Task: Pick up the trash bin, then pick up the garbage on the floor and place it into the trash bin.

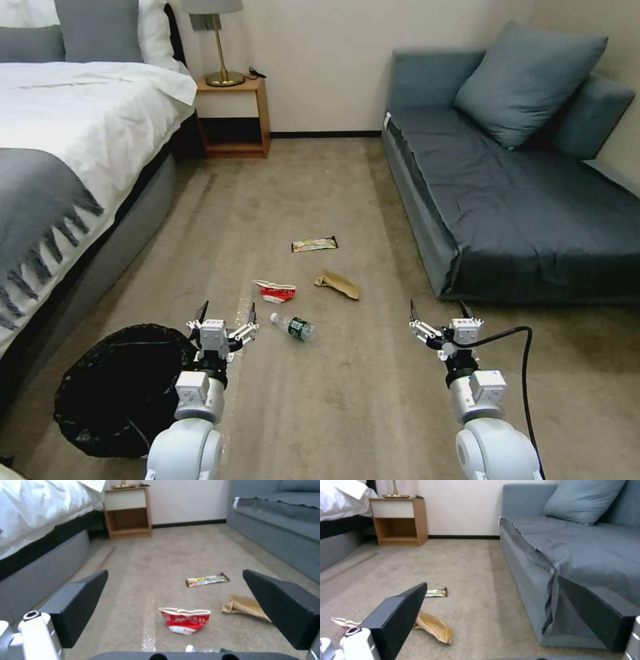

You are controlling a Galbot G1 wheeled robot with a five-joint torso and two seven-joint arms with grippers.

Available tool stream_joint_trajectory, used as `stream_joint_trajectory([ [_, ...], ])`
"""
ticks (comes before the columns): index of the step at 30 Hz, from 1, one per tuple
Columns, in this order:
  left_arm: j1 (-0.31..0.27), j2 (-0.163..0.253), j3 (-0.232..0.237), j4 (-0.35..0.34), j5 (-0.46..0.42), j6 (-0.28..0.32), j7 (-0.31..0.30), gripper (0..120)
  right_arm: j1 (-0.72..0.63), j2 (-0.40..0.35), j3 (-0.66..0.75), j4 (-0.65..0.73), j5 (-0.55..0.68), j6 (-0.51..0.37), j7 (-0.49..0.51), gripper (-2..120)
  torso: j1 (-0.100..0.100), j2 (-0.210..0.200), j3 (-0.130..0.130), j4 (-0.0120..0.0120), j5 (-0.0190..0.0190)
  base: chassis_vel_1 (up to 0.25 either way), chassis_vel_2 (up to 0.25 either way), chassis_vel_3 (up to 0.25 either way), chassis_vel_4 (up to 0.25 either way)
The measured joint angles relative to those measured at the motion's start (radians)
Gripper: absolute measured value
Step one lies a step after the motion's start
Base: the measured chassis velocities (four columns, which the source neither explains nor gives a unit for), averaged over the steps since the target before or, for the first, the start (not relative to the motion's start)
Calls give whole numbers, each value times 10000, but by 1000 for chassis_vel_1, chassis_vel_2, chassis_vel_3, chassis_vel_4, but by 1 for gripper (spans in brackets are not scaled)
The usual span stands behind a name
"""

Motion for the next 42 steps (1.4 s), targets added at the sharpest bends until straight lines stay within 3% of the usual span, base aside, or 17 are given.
stream_joint_trajectory([
  [33,22,1,-26,-20,-2,-18,-9,100,-30,7,-13,14,-2,41,4,100,0,0,0,-1,-1,0,0,0,0],
  [34,70,5,-80,-61,-10,-74,-31,100,-65,17,-35,34,-15,87,11,100,1,0,0,-1,-3,0,0,0,0],
  [36,583,59,-680,-523,-103,-771,-303,100,-580,196,-353,293,-235,680,123,100,0,0,0,-1,0,0,0,0,0],
  [38,759,77,-874,-675,-136,-1004,-397,100,-719,245,-441,364,-297,839,152,100,0,0,0,-2,2,0,0,0,0],
  [40,1559,170,-1809,-1380,-305,-2075,-811,100,-1606,556,-983,832,-684,1869,352,100,0,1,-1,6,1,0,0,0,0],
  [42,1701,253,-1883,-1472,-397,-2152,-771,100,-1731,594,-1056,895,-738,2013,378,100,-1,0,-1,10,10,0,0,0,0],
])
